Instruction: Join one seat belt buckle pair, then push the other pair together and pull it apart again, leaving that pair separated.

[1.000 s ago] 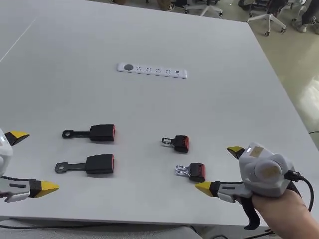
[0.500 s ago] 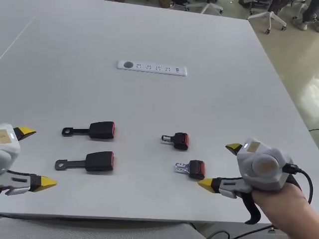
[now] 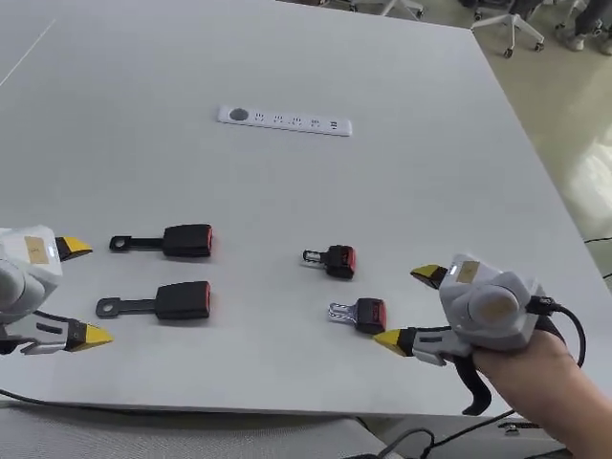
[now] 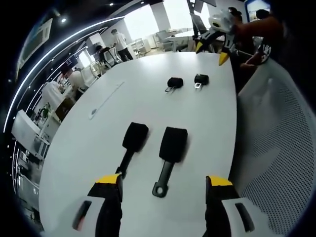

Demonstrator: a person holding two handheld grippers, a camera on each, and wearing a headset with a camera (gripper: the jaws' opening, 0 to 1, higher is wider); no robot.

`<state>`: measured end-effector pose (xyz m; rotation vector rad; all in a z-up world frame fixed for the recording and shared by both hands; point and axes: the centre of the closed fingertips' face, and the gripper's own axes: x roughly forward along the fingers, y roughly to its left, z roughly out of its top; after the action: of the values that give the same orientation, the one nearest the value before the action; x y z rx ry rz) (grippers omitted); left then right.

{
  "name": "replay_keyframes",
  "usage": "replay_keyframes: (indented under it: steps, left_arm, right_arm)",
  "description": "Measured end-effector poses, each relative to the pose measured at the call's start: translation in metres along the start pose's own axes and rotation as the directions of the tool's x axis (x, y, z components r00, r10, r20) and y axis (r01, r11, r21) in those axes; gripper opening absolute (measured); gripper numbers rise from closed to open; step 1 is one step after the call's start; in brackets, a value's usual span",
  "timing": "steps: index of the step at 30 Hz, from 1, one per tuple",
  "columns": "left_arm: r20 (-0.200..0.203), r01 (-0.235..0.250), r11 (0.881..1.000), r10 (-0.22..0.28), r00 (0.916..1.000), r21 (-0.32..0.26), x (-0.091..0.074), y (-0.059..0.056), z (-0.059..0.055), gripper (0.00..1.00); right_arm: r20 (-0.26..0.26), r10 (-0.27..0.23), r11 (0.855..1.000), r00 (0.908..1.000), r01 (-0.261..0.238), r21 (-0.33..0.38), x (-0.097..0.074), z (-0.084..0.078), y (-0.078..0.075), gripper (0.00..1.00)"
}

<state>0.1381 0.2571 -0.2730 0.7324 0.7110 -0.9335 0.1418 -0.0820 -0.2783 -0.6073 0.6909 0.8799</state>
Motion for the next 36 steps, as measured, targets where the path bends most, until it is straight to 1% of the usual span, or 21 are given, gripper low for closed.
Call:
replay_keyframes:
  steps: [1,2,4,5,6,9,12,14,15,16,17,18,20,21,23,24,27,30,31,34,36]
  left_arm:
    - [-0.001,0.008,1.000,-0.008,1.0000,0.007,0.002,-0.001,0.000,0.68]
    - [0.000,0.020,1.000,-0.020,0.9998,0.013,0.004,-0.002,0.001,0.66]
    - [0.011,0.033,0.999,-0.033,0.9994,0.020,0.008,-0.002,0.004,0.62]
    - [0.012,0.039,0.999,-0.039,0.9991,0.014,0.010,-0.001,0.004,0.61]
    - [0.014,0.045,0.999,-0.045,0.9989,0.009,0.012,-0.001,0.004,0.60]
    - [0.015,0.054,0.998,-0.054,0.9984,0.014,0.018,0.001,0.006,0.58]
    - [0.007,0.072,0.997,-0.072,0.9974,0.030,0.025,0.000,0.007,0.55]
    - [0.003,0.074,0.997,-0.074,0.9972,0.036,0.028,0.001,0.007,0.53]
    - [-0.003,0.079,0.996,-0.079,0.9969,0.040,0.033,0.003,0.006,0.52]
    - [-0.003,0.083,0.996,-0.083,0.9965,0.041,0.034,0.003,0.007,0.50]
    - [-0.007,0.091,0.995,-0.091,0.9958,0.047,0.037,0.002,0.007,0.49]
    - [-0.011,0.094,0.994,-0.093,0.9956,0.053,0.039,0.002,0.008,0.48]
    - [-0.019,0.104,0.992,-0.103,0.9945,0.071,0.045,-0.001,0.010,0.47]
    - [-0.025,0.110,0.990,-0.108,0.9938,0.089,0.049,-0.002,0.011,0.47]
    - [-0.035,0.121,0.986,-0.117,0.9925,0.117,0.055,-0.003,0.013,0.47]
    - [-0.035,0.123,0.985,-0.120,0.9922,0.121,0.057,-0.004,0.015,0.46]
    - [-0.041,0.142,0.983,-0.138,0.9896,0.116,0.063,-0.005,0.017,0.46]
    - [-0.051,0.153,0.981,-0.148,0.9876,0.120,0.069,-0.005,0.016,0.45]
    - [-0.055,0.156,0.980,-0.150,0.9872,0.120,0.071,-0.004,0.015,0.44]
    - [-0.068,0.168,0.979,-0.161,0.9846,0.119,0.075,-0.004,0.013,0.43]
    - [-0.076,0.178,0.977,-0.169,0.9826,0.121,0.078,-0.005,0.011,0.43]
  right_arm:
    - [-0.002,0.013,1.000,0.9999,-0.014,-0.012,0.001,-0.001,0.001,0.61]
    - [-0.005,0.015,1.000,0.9999,-0.015,-0.019,0.002,-0.001,0.001,0.60]
    - [-0.012,0.027,0.999,0.9996,-0.027,-0.031,0.005,-0.002,0.001,0.59]
    - [-0.013,0.027,0.999,0.9995,-0.028,-0.032,0.006,-0.003,0.001,0.58]
    - [-0.020,0.043,0.998,0.9989,-0.044,-0.041,0.010,-0.005,0.001,0.57]
    - [-0.028,0.062,0.997,0.9977,-0.063,-0.052,0.017,-0.008,0.001,0.54]
    - [-0.037,0.086,0.994,0.9956,-0.088,-0.067,0.023,-0.009,0.002,0.52]
    - [-0.039,0.091,0.993,0.9951,-0.094,-0.071,0.025,-0.009,0.002,0.51]
    - [-0.044,0.100,0.992,0.9941,-0.103,-0.078,0.028,-0.011,0.001,0.50]
    - [-0.047,0.103,0.991,0.9935,-0.107,-0.079,0.030,-0.011,0.000,0.49]
    - [-0.053,0.117,0.989,0.9917,-0.121,-0.081,0.032,-0.013,0.000,0.48]
    - [-0.056,0.119,0.989,0.9913,-0.123,-0.085,0.033,-0.013,-0.001,0.47]
    - [-0.067,0.115,0.987,0.9910,-0.122,-0.102,0.036,-0.016,-0.004,0.48]
    - [-0.076,0.128,0.985,0.9889,-0.136,-0.103,0.038,-0.018,-0.004,0.47]
    - [-0.086,0.134,0.983,0.9873,-0.143,-0.114,0.041,-0.021,-0.005,0.47]
    - [-0.094,0.140,0.982,0.9857,-0.150,-0.115,0.042,-0.023,-0.006,0.47]
    - [-0.110,0.164,0.978,0.9803,-0.176,-0.108,0.046,-0.027,-0.004,0.44]
    - [-0.130,0.197,0.971,0.9718,-0.211,-0.108,0.050,-0.031,-0.001,0.39]
    - [-0.132,0.195,0.971,0.9717,-0.211,-0.112,0.052,-0.032,-0.001,0.39]
    - [-0.146,0.209,0.967,0.9671,-0.226,-0.119,0.057,-0.034,-0.002,0.38]
    - [-0.151,0.211,0.965,0.9659,-0.230,-0.124,0.059,-0.035,-0.004,0.38]
